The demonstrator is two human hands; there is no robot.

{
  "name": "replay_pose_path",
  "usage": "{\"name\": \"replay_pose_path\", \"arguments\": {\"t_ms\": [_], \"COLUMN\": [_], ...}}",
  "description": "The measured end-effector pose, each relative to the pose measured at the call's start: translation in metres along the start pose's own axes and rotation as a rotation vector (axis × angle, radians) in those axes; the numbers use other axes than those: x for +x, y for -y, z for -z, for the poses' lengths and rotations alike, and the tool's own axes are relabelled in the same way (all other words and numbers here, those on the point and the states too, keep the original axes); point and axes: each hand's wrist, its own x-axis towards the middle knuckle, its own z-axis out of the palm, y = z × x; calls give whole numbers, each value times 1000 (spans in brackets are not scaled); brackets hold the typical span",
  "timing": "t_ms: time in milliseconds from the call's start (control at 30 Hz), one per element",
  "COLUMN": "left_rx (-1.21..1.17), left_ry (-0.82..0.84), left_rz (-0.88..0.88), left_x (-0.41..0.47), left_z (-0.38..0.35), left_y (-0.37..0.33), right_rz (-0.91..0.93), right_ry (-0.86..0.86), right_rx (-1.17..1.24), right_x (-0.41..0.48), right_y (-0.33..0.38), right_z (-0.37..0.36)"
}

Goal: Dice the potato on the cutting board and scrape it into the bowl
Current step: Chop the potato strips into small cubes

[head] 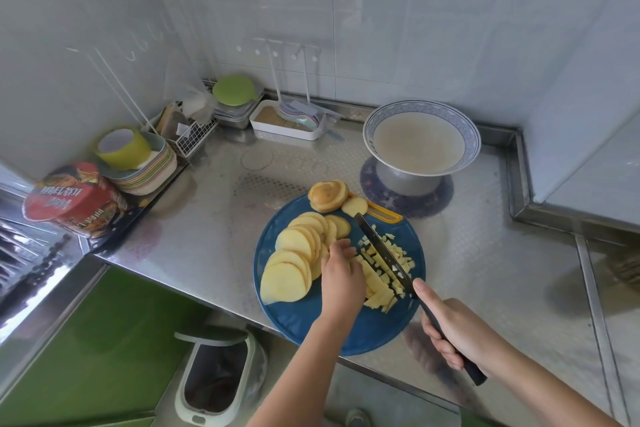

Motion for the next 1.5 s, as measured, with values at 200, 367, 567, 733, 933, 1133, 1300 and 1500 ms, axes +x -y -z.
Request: {"name": "replay_pose_path", "arguments": {"t_ms": [200,367,567,733,933,1133,1300,1500], "left_rx": [9,48,-19,-18,-5,-6,116,311], "left_ry": [-47,-46,-180,-156,-59,-98,-68,-11], "left_rz": [-64,-164,-80,-82,-144,-163,-180,-331], "left_x": [-5,-7,-1,10,13,9,6,3], "left_z": [-2,0,-1,-1,8,7,5,2], "left_y": [2,8,5,0,1,6,11,12], "right_rz": [9,9,29,13,-5,-39,-68,-60], "right_ry": [0,-10,-52,-52,-53,-21,-4,-14], "right_rx": [-18,-61,-81,-79,-52,-40,-11,-32], "right_x": [-1,-2,-1,1,0,0,-2,-6], "right_y": [-3,-6,-11,-15,-15,-10,-4,1], "right_z": [0,4,8,8,5,-1,-2,-3]}}
